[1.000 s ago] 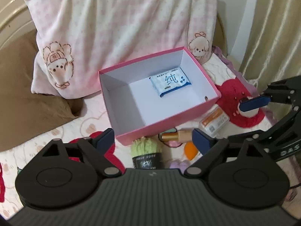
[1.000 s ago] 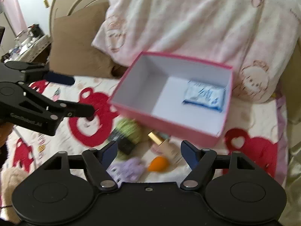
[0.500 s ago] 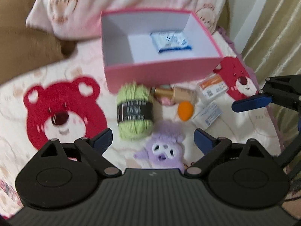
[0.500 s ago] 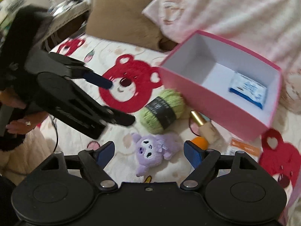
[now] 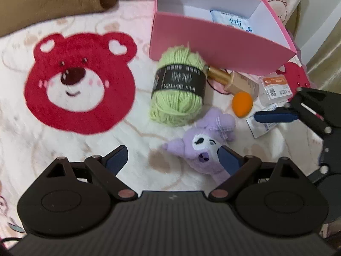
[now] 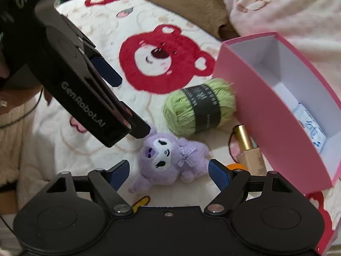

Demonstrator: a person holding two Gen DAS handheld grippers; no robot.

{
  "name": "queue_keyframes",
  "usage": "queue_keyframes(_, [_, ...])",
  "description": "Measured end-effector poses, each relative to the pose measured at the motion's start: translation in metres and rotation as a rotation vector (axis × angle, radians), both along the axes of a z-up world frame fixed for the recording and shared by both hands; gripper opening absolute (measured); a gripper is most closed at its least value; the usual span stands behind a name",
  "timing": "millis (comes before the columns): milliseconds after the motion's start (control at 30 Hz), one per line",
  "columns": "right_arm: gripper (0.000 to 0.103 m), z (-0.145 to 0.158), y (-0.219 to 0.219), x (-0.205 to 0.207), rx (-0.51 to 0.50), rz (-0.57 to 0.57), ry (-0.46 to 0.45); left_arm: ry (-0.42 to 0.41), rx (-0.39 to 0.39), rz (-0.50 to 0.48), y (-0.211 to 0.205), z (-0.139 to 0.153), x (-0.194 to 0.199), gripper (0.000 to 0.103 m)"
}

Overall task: Organize objects
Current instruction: 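Move the left tool to the purple plush toy and close on it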

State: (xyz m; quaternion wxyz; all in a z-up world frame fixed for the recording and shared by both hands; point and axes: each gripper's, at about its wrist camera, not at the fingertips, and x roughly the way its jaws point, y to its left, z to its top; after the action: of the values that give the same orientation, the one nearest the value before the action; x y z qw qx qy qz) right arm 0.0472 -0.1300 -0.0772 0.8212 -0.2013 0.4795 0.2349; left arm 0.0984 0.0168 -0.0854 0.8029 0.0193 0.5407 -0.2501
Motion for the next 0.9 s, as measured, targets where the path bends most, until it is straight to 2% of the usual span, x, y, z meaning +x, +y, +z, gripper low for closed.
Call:
queue_keyframes(167, [0.084,-0.021,0.002,0.009,-0.001,0.014,0.018,0.019,-0.019,0.001,-0.009,-0.02,-0.009,0.09])
queue_keyframes(300, [0.085,-0.04,0.003,0.015,-0.058,0.053,0.032,0.024,-0.016,0.016,-0.014,-0.027,-0.014,0.087])
queue_keyframes(400, [0.093,-0.047,0.003,0.019,-0.076,0.087,0.038,-0.019,-0.022,0.028,-0.016,-0.025,-0.015,0.087])
queue_keyframes(533, [0.1,-0.055,0.001,0.026,-0.077,0.128,0.054,-0.014,-0.03,0.06,-0.016,-0.036,-0.01,0.075])
queue_keyframes(700, [0.101,-0.063,-0.01,0.035,-0.008,0.05,0.116,0.034,-0.085,0.111,-0.01,-0.051,-0.008,0.07])
queue_keyframes(800, [0.101,-0.063,-0.016,0.03,0.028,-0.001,0.11,0.046,-0.114,0.128,-0.008,-0.053,-0.008,0.07])
queue_keyframes(900, [0.099,-0.063,-0.02,0.024,0.055,-0.041,0.091,0.105,-0.16,0.142,-0.004,-0.056,-0.006,0.068])
